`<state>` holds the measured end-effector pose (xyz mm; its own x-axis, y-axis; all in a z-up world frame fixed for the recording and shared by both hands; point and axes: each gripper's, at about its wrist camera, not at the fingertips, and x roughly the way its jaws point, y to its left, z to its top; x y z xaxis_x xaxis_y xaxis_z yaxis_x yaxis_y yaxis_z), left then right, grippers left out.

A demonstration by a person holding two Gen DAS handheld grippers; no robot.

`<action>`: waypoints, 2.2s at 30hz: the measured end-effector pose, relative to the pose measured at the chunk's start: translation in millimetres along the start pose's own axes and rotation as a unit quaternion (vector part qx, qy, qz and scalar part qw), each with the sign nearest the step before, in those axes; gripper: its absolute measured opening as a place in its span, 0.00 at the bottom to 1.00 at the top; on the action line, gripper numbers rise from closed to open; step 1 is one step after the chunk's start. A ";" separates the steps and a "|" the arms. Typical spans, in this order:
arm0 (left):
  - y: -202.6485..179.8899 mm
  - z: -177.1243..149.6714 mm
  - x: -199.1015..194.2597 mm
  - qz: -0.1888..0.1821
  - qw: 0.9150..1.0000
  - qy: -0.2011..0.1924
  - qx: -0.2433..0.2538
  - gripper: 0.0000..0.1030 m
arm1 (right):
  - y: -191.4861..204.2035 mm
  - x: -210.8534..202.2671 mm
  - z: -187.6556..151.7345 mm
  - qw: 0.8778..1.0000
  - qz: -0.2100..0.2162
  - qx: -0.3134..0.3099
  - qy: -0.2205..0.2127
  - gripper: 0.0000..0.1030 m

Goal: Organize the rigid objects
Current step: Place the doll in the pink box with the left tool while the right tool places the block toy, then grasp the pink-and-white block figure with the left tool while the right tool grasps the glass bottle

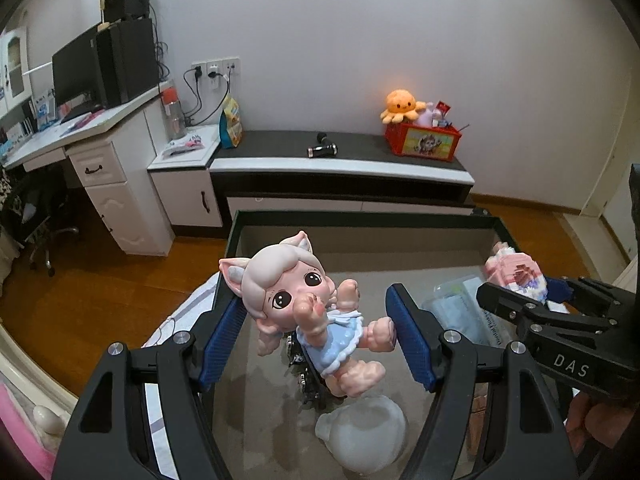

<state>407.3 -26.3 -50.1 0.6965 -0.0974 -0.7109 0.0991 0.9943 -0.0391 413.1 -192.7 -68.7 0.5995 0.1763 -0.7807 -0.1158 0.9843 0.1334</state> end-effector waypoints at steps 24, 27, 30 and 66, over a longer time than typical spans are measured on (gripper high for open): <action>-0.6 -47.6 -143.8 0.015 0.995 -0.098 -0.021 1.00 | 5.5 -129.6 -55.0 0.991 -0.045 0.018 -0.126 0.93; 0.1 -62.0 -167.1 0.013 0.994 -0.109 -0.024 1.00 | 4.0 -150.2 -70.3 0.988 -0.054 0.018 -0.141 0.93; 0.0 -76.4 -186.8 0.020 0.992 -0.121 -0.028 1.00 | 3.8 -169.5 -88.2 0.986 -0.062 0.019 -0.155 0.93; -27.2 -189.5 -175.3 -0.006 1.000 0.002 -0.013 1.00 | -1.9 -170.0 -187.8 0.998 -0.022 0.005 -0.059 0.93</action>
<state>147.8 -28.1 -57.4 0.6921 -0.1098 -0.7134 0.0898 0.9938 -0.0658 162.7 -226.5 -51.0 0.6923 0.1329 -0.7093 -0.0794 0.9910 0.1081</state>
